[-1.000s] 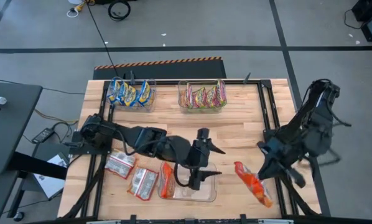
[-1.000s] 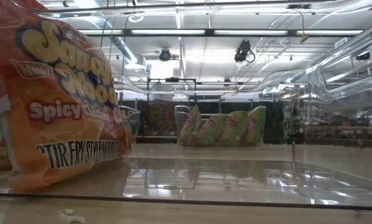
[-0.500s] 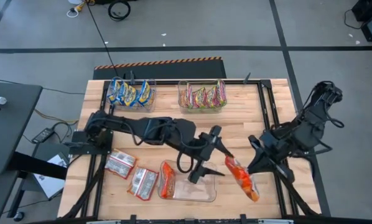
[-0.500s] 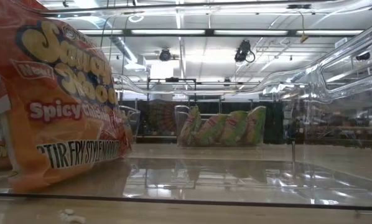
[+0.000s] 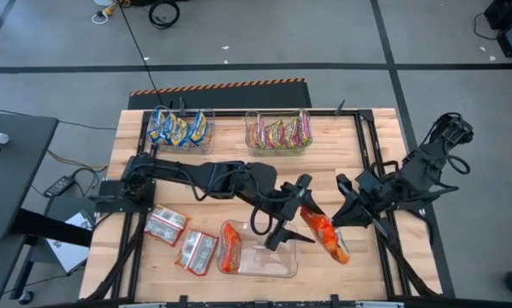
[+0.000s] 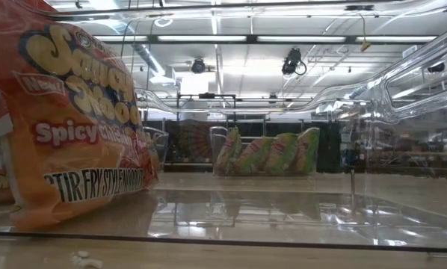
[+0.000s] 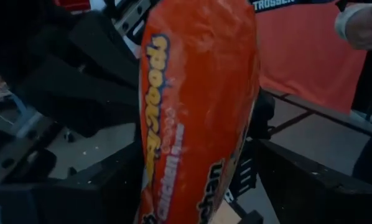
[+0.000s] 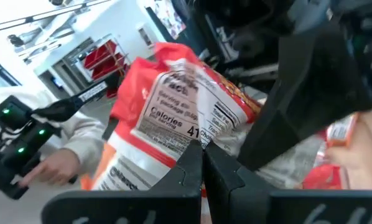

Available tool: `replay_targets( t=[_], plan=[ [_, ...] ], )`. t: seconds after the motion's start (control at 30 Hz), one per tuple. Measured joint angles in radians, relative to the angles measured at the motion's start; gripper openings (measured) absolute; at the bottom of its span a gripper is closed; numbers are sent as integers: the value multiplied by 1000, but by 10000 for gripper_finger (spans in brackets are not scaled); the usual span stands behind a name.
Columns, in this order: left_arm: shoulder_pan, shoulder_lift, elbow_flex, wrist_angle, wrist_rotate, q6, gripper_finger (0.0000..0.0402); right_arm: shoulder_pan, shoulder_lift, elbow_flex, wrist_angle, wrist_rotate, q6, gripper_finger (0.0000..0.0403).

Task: Sort Maruchan noodles
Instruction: Put the orange noodle pack into the bottom transparent bin

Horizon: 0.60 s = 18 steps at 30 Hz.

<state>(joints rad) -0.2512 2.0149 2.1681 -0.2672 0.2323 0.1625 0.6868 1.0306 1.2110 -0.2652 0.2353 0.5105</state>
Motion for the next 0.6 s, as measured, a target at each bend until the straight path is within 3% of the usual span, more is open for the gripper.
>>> replay_targets(
  t=[0.4, 0.6],
  plan=[
    [-9, 1, 0, 33, -41, 18, 276, -41, 0, 0, 14, -8, -17, 7],
    [-9, -3, 0, 18, -80, 51, 228, -43, 1, -1, 39, 13, 9, 14]
  ],
)
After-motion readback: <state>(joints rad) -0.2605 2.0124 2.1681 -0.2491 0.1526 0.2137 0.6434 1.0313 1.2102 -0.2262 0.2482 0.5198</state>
